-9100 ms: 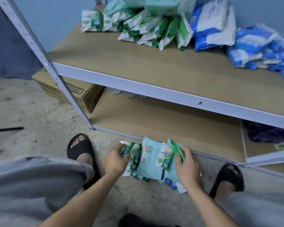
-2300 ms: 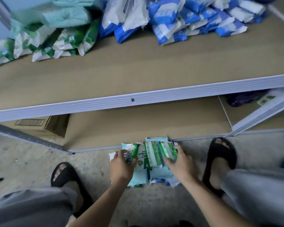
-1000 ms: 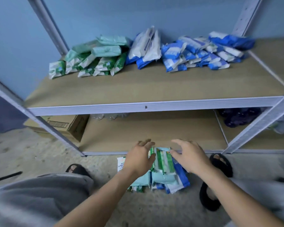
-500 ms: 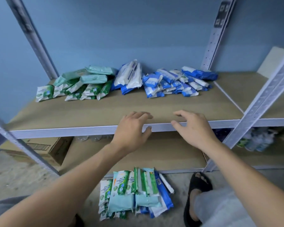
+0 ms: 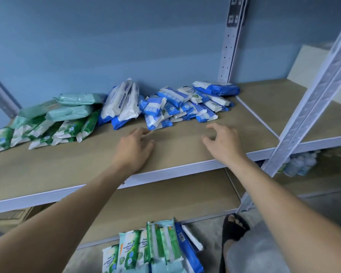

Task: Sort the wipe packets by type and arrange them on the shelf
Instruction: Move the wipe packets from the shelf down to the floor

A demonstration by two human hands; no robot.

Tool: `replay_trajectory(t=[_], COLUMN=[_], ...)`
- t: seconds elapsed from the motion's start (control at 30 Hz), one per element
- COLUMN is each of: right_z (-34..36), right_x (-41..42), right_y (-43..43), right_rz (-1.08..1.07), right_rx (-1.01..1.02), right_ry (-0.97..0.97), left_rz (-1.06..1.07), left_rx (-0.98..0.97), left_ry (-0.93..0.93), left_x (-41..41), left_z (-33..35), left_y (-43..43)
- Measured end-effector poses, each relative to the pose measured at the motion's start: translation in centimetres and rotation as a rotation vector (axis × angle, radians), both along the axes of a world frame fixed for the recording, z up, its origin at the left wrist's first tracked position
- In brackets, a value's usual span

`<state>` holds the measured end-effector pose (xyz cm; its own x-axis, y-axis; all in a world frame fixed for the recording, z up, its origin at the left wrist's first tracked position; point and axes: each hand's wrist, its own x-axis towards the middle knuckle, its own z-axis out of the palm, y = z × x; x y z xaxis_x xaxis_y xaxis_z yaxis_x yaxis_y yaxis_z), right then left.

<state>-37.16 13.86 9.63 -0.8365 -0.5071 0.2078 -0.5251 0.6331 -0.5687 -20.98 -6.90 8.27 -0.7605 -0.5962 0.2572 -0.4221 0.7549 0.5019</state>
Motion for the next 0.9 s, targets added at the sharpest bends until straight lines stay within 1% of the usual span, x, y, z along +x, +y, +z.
replay_trajectory(t=[0.13,0.27,0.33,0.47,0.6,0.73,0.9], right_z=[-0.4,-1.2,-1.8,-2.7,-3.0,-3.0,-2.2], right_x=[-2.5,-5.0,-6.4,-8.4,-9.3,-9.3,-7.3], right_y=[-1.0,-2.0,-2.7,-3.8,-4.0,-3.8,-3.1], right_rz=[-0.037,-0.068,-0.094,-0.138,-0.187,-0.189,-0.164], right_rx=[-0.027,-0.065,-0.078,-0.091,-0.111,-0.16,-0.149], right_ry=[0.018,0.035,0.062,0.084,0.124,0.126,0.079], left_rz=[0.093,0.142,0.153,0.157,0.187,0.162,0.171], left_rx=[0.011,0.034,0.068,0.196,0.246,0.288,0.296], left_ry=[0.103,0.209,0.257,0.331,0.361,0.355,0.33], left_x=[-3.3,-5.0,-5.4,-5.4,-5.3,-5.1,-4.8], left_z=[-0.4,-1.3,-1.5,-1.4,-1.3,-1.3,-1.4], left_y=[-1.0,-1.9,-2.4,-2.4,-2.5,-2.6,-2.5])
